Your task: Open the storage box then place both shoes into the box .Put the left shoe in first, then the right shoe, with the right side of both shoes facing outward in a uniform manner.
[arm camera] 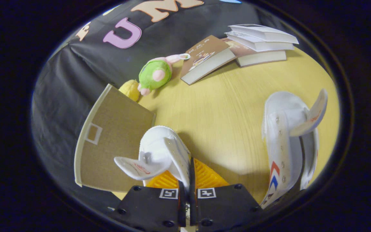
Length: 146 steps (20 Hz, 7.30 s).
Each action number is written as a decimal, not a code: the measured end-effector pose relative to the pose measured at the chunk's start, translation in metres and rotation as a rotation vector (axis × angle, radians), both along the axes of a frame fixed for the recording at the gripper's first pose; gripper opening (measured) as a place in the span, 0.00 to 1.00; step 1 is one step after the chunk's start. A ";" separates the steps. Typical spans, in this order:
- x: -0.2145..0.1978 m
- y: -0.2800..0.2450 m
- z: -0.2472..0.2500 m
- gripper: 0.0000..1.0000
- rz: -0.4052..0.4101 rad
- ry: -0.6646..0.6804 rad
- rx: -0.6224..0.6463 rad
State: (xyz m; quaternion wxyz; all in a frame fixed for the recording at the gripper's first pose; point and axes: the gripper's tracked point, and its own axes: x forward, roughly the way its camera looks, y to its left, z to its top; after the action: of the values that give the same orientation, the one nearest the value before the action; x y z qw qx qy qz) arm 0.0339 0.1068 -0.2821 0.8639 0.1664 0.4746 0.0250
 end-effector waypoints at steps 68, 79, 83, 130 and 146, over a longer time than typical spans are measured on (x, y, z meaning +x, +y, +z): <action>0.075 0.274 0.043 0.78 -0.190 0.106 0.201; 0.051 0.214 0.133 1.00 0.003 0.053 0.299; 0.032 0.148 0.156 1.00 0.142 -0.016 0.172; -0.043 -0.184 0.036 0.45 0.105 0.154 -0.692; -0.041 -0.179 0.045 0.11 -0.017 0.042 -0.413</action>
State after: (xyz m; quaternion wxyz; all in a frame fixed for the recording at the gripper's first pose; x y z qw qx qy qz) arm -0.0066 -0.0723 -0.2368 0.8699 -0.0097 0.4860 -0.0836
